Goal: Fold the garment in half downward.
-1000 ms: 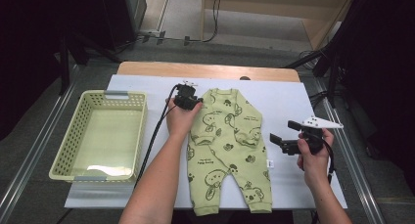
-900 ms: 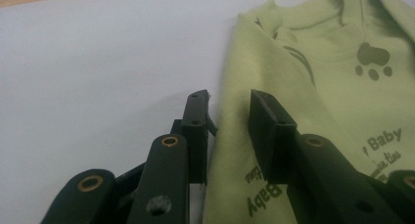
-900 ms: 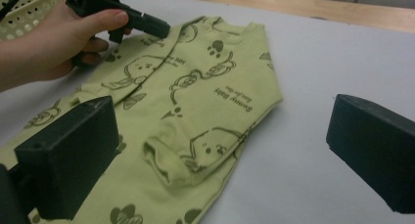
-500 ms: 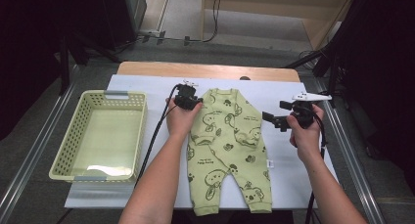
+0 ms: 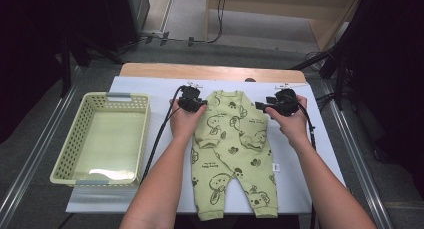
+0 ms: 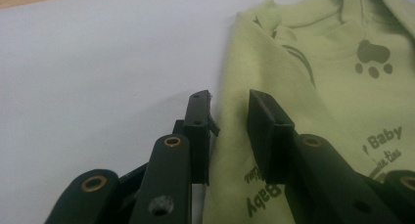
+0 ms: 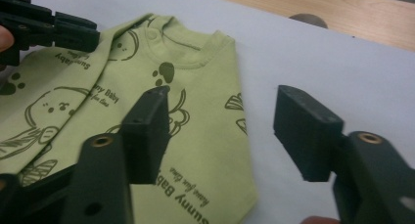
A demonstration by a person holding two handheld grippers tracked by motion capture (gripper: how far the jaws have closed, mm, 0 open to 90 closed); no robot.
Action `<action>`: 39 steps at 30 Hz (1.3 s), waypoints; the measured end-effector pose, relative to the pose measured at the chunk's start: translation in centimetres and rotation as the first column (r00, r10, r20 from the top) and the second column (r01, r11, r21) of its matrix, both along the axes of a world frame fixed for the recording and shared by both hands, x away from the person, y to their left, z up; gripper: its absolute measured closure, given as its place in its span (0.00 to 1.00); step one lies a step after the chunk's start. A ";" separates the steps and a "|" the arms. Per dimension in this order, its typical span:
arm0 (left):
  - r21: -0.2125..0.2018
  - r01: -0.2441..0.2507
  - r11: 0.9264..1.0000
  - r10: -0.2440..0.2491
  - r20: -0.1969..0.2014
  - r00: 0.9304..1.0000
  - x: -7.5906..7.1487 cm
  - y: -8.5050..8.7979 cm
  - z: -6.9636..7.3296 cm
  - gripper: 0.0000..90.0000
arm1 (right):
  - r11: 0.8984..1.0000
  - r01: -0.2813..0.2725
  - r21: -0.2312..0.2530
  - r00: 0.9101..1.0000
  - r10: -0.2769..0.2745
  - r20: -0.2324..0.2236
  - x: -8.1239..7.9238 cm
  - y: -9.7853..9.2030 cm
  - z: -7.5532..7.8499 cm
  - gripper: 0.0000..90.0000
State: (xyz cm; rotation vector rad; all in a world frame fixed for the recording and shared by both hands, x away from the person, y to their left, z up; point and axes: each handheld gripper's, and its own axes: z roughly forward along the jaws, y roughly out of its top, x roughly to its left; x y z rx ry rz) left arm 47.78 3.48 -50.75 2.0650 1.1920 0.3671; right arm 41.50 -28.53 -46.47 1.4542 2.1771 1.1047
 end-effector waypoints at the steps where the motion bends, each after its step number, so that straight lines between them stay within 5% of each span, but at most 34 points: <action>1: -0.001 0.000 1.000 0.000 0.000 1.000 0.0 0.0 0.0 0.79 | 1.000 0.008 0.001 1.000 -0.008 -0.011 0.4 0.1 -0.3 0.47; 12: -0.003 0.000 1.000 0.000 -0.001 1.000 0.0 0.0 0.0 0.80 | 0.997 0.076 0.005 0.989 -0.074 -0.126 3.0 0.2 -3.8 0.58; 19: -0.021 0.018 1.000 -0.018 -0.010 1.000 -0.1 -0.1 0.0 0.93 | 0.998 0.061 -0.021 0.991 -0.063 -0.116 3.4 0.7 -4.9 0.60; 25: -0.095 0.003 0.995 -0.010 -0.074 0.997 0.4 0.6 0.1 0.97 | 0.999 0.028 0.017 0.990 -0.025 -0.136 3.5 0.8 -4.9 0.92; 29: -0.060 0.014 0.998 -0.017 -0.039 0.999 0.0 0.3 0.6 0.97 | 0.999 0.051 0.000 0.991 -0.051 -0.121 3.2 0.8 -4.3 0.96; 39: -0.124 -0.003 0.992 0.015 0.100 0.995 -0.9 0.4 4.6 0.97 | 0.995 0.096 0.000 0.995 -0.096 0.020 2.9 -0.3 -1.0 0.97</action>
